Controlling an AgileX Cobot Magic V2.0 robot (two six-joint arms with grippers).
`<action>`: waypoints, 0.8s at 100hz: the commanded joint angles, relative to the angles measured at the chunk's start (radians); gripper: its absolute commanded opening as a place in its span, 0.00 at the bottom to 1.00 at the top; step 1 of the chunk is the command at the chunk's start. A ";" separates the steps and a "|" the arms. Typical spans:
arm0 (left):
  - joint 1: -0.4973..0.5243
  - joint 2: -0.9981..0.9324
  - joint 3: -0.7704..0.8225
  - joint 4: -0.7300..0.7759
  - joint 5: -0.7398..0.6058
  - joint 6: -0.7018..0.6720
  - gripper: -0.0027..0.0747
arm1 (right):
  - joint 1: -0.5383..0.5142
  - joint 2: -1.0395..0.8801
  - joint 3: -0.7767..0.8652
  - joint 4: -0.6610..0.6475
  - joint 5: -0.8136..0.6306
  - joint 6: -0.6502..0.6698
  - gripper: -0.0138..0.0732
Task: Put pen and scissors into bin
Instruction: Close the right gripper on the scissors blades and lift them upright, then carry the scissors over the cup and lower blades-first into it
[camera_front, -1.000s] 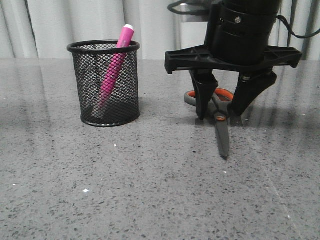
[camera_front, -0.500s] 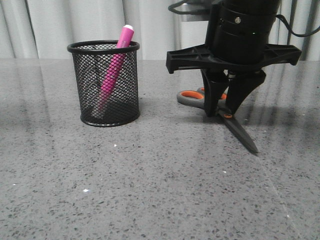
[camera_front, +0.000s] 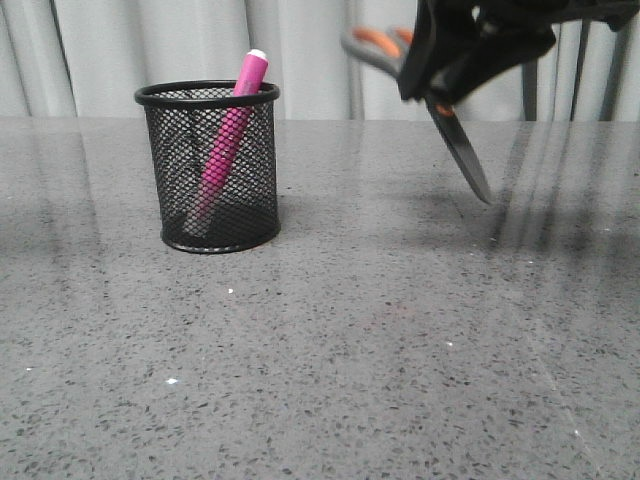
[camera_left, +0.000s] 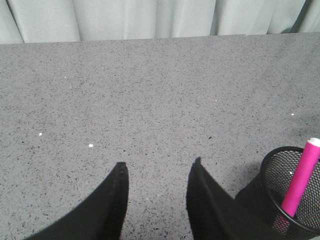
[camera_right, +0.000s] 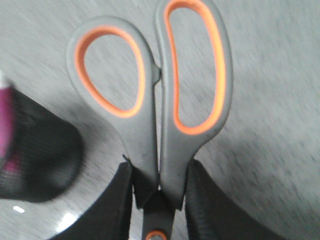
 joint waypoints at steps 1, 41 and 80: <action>0.002 -0.018 -0.026 -0.033 -0.059 -0.011 0.37 | 0.012 -0.093 0.031 0.000 -0.262 0.004 0.07; 0.002 -0.018 -0.026 -0.033 -0.059 -0.011 0.37 | 0.045 -0.053 0.095 -0.029 -0.946 0.004 0.07; 0.002 -0.018 -0.026 -0.033 -0.061 -0.011 0.37 | 0.045 0.108 0.095 -0.176 -1.233 0.004 0.07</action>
